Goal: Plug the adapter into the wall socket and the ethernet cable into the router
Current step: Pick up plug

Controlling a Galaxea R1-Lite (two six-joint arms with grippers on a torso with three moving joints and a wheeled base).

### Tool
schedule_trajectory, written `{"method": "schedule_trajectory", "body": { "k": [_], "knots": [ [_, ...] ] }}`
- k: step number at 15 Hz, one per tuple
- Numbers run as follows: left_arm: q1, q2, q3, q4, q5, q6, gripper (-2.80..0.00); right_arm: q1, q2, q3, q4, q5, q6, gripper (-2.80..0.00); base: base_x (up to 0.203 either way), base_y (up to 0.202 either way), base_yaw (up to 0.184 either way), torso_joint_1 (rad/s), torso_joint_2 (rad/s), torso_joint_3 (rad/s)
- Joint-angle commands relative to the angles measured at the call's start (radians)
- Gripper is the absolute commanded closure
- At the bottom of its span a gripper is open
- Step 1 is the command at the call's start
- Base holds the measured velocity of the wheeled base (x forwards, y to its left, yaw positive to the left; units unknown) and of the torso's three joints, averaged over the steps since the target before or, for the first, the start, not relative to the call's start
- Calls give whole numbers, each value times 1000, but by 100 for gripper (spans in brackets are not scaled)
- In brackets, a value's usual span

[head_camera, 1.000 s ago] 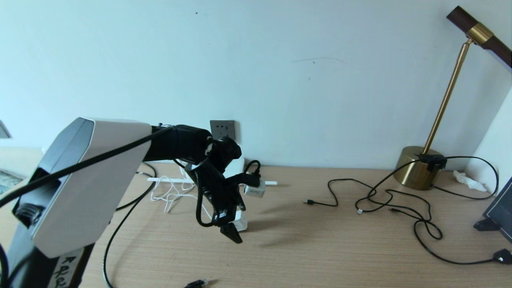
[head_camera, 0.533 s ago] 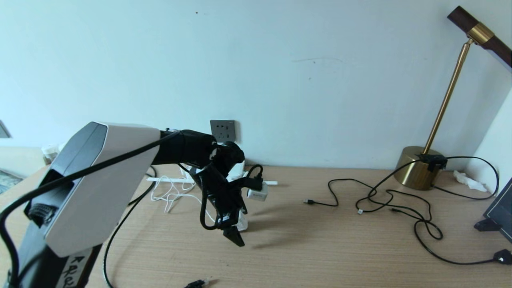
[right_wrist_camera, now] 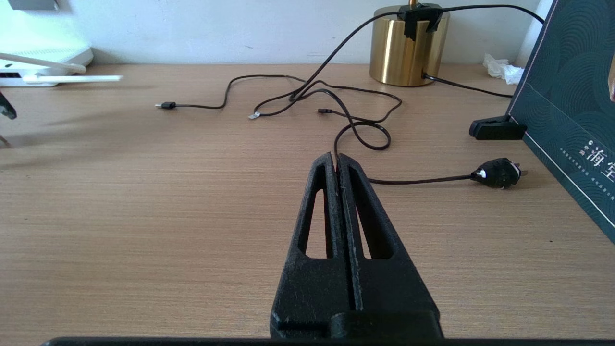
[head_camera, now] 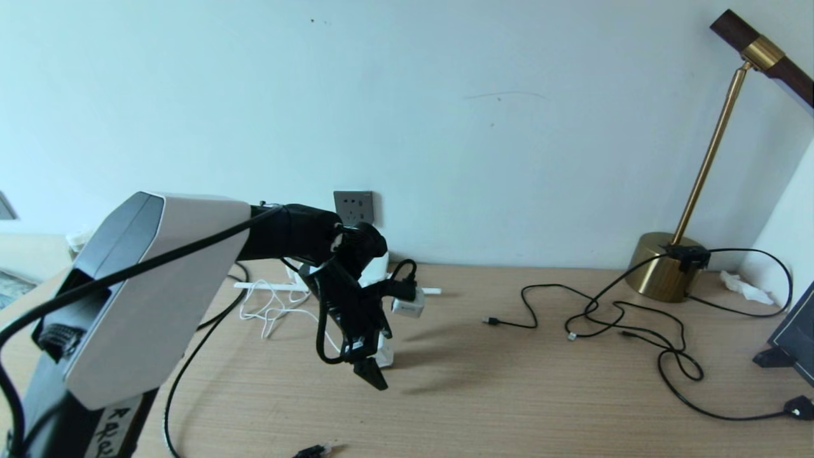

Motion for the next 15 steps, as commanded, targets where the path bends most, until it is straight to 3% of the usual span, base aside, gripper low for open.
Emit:
{"method": "schedule_trajectory", "body": {
  "k": [1, 15],
  "knots": [
    [12, -10, 1, 5, -2, 6, -280, 0, 0, 9, -1, -1, 0, 0, 0, 0, 0, 0, 0, 0],
    [27, -13, 8, 4, -5, 9, -280, 1, 0, 9, -1, -1, 0, 0, 0, 0, 0, 0, 0, 0]
  ]
}}
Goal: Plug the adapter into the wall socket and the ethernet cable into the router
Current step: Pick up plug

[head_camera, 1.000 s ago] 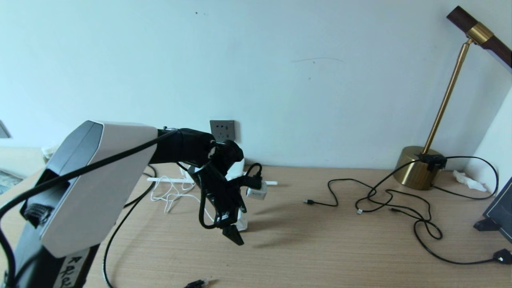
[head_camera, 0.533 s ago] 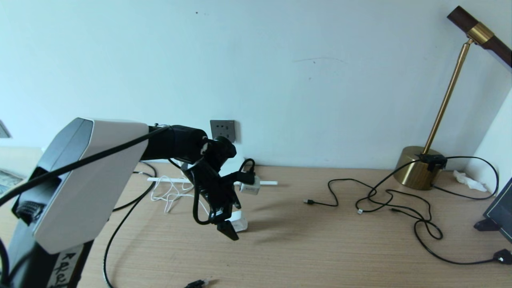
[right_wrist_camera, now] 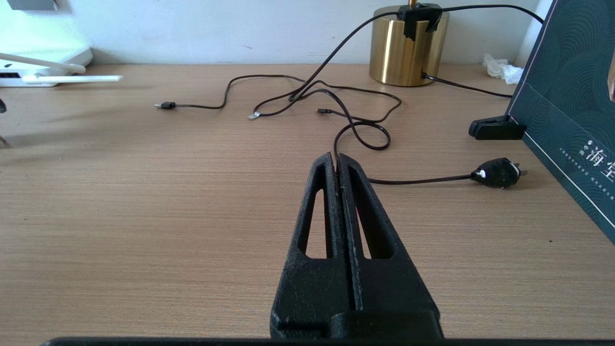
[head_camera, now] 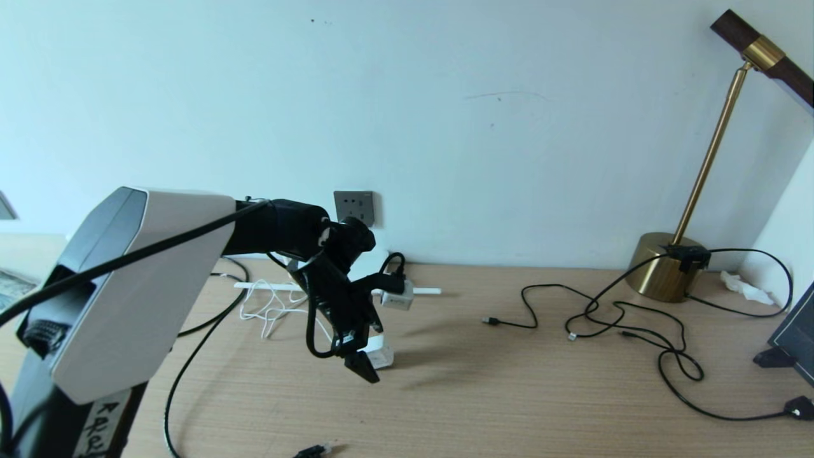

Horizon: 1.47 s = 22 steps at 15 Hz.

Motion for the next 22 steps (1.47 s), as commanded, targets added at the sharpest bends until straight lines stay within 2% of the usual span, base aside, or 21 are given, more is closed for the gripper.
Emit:
{"method": "schedule_trajectory", "body": {
  "k": [1, 21, 22],
  "knots": [
    [-3, 3, 0, 4, -2, 6, -280, 1, 0, 9, -1, 0, 0, 0, 0, 0, 0, 0, 0, 0],
    [-3, 9, 1, -4, -11, 7, -280, 1, 0, 9, -1, 0, 0, 0, 0, 0, 0, 0, 0, 0],
    [-3, 11, 1, -5, -15, 8, 0, 1, 0, 9, -1, 0, 0, 0, 0, 0, 0, 0, 0, 0]
  ]
}}
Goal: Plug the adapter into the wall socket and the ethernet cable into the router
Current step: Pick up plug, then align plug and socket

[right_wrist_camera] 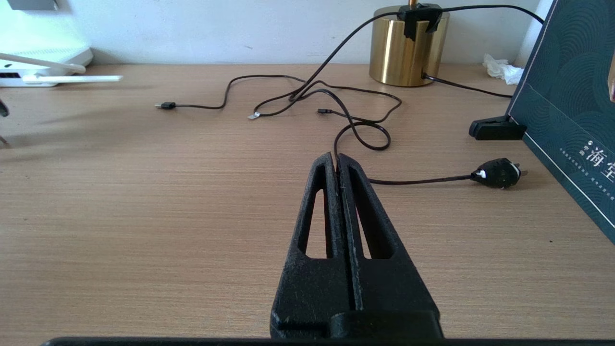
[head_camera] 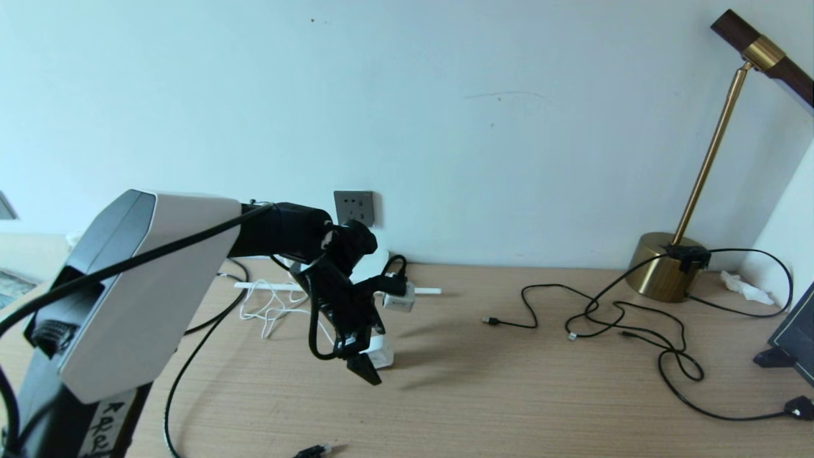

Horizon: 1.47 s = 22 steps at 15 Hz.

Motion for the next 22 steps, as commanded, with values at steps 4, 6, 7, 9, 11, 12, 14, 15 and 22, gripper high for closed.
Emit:
{"method": "schedule_trajectory", "body": {
  "k": [4, 6, 7, 9, 11, 12, 14, 15, 22],
  "knots": [
    [0, -1, 0, 3, -14, 6, 0, 1, 0, 9, 0, 0, 0, 0, 0, 0, 0, 0, 0, 0],
    [0, 0, 0, 3, -14, 6, 0, 1, 0, 9, 0, -1, 0, 0, 0, 0, 0, 0, 0, 0],
    [0, 0, 0, 3, -14, 6, 0, 1, 0, 9, 0, -1, 0, 0, 0, 0, 0, 0, 0, 0],
    [0, 1, 4, 4, -14, 6, 0, -1, 0, 9, 0, -1, 0, 0, 0, 0, 0, 0, 0, 0],
    [3, -2, 21, 3, -14, 6, 0, 1, 0, 9, 0, -1, 0, 0, 0, 0, 0, 0, 0, 0],
    [6, -9, 30, 1, -14, 6, 0, 1, 0, 9, 0, -1, 0, 0, 0, 0, 0, 0, 0, 0],
    [26, -44, 47, -2, -32, 8, 0, 1, 0, 9, 0, 0, 0, 0, 0, 0, 0, 0, 0, 0],
    [42, -77, 55, -2, -47, 12, 0, 1, 0, 9, 0, 0, 0, 0, 0, 0, 0, 0, 0, 0],
    [268, -440, 191, 1, -205, 53, 0, 1, 0, 9, 0, 0, 0, 0, 0, 0, 0, 0, 0, 0]
  ]
}}
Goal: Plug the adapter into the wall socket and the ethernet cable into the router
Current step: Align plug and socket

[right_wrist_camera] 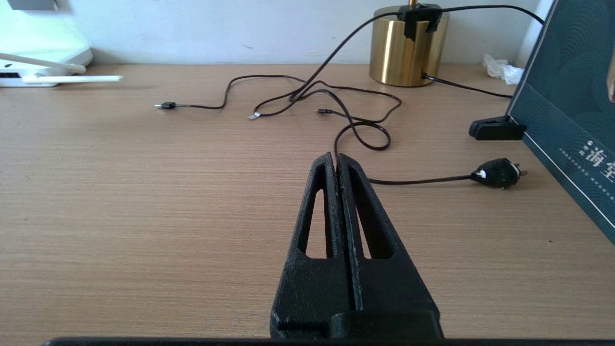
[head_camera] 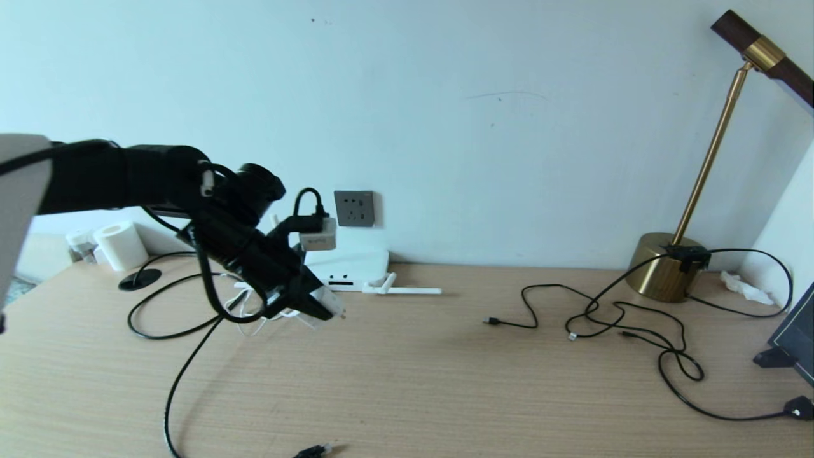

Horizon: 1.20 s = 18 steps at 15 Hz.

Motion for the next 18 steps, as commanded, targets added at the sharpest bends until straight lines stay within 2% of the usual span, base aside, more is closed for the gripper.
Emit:
{"method": "schedule_trajectory", "body": {
  "k": [1, 4, 5, 6, 8, 10, 12, 13, 15, 18],
  "knots": [
    [66, -213, 88, 3, -38, 3, 0, -1, 0, 9, -1, -2, 0, 0, 0, 0, 0, 0, 0, 0],
    [163, -407, 190, -7, -86, -45, 0, 0, 0, 9, -1, 0, 0, 0, 0, 0, 0, 0, 0, 0],
    [192, -449, 213, -17, -93, -96, 0, 0, 0, 9, -1, -2, 0, 0, 0, 0, 0, 0, 0, 0],
    [202, -464, 229, -57, -96, -199, 0, 0, 0, 9, -1, 0, 0, 0, 0, 0, 0, 0, 0, 0],
    [186, -461, 271, -267, -90, -411, 0, 0, 0, 9, -1, 0, 0, 0, 0, 0, 0, 0, 0, 0],
    [141, -448, 367, -505, -11, -668, 0, 0, 0, 9, -1, -2, 0, 0, 0, 0, 0, 0, 0, 0],
    [68, -430, 446, -698, 55, -955, 0, 0, 0, 9, -1, -1, 0, 0, 0, 0, 0, 0, 0, 0],
    [34, -408, 479, -807, 84, -1049, 0, 0, 0, 9, -1, -2, 0, 0, 0, 0, 0, 0, 0, 0],
    [-19, -339, 538, -1008, 225, -1090, 0, 0, 0, 9, -1, -2, 0, 0, 0, 0, 0, 0, 0, 0],
    [-88, -238, 655, -1417, 407, -1155, 0, 0, 0, 9, -1, 0, 0, 0, 0, 0, 0, 0, 0, 0]
  ]
}}
